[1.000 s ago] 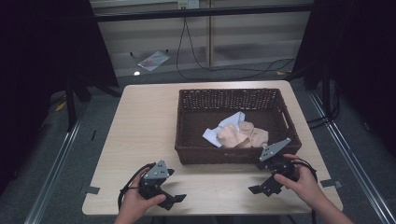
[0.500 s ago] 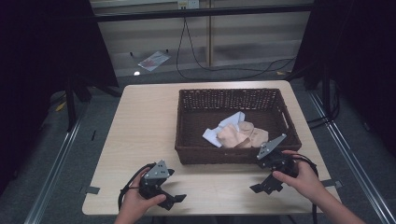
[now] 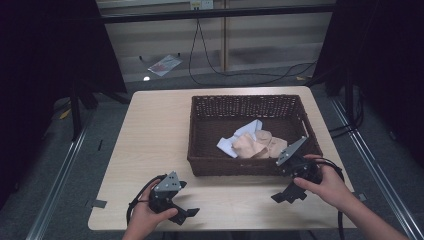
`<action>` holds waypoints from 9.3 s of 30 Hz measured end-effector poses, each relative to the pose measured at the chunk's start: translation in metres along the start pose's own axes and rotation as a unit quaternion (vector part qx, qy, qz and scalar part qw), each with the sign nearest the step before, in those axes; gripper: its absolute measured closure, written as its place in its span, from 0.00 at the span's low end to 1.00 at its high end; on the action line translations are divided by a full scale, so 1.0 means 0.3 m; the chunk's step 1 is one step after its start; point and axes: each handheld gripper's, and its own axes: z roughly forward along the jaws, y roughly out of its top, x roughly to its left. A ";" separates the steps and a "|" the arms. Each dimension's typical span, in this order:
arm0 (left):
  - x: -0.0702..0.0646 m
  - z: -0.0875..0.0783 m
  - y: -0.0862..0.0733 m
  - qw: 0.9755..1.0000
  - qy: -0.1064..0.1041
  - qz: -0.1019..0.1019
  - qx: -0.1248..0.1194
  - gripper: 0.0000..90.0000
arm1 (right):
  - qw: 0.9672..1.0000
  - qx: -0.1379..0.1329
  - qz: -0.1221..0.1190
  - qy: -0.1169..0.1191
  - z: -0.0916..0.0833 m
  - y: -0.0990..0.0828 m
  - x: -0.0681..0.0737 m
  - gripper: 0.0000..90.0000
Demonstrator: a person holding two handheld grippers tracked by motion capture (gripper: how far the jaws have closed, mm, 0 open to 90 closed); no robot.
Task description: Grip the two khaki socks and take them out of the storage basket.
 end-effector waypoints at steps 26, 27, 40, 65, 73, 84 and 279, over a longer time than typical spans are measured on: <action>0.002 -0.004 0.002 1.000 0.000 0.004 0.004 0.04 | 1.000 0.013 0.000 0.002 -0.154 0.179 -0.040 0.05; 0.002 -0.004 0.002 1.000 0.000 0.004 0.004 0.04 | 1.000 0.013 0.000 0.002 -0.154 0.179 -0.040 0.05; 0.003 -0.007 0.002 1.000 0.001 0.004 0.004 0.04 | 0.998 0.003 0.034 -0.048 -0.109 0.261 -0.163 0.05; 0.007 -0.012 -0.001 1.000 0.006 0.001 0.004 0.04 | 0.995 0.005 0.079 -0.069 0.061 0.333 -0.300 0.38; 0.008 -0.014 -0.001 1.000 0.006 0.004 0.004 0.04 | 0.993 0.010 0.088 -0.074 0.108 0.346 -0.308 0.31; 0.010 -0.017 -0.001 1.000 0.008 0.003 0.005 0.04 | 0.993 0.029 0.089 -0.073 0.168 0.370 -0.314 0.36; 0.007 -0.012 -0.003 1.000 0.006 0.005 0.009 0.04 | 0.996 -0.009 0.071 -0.062 0.111 0.362 -0.304 0.52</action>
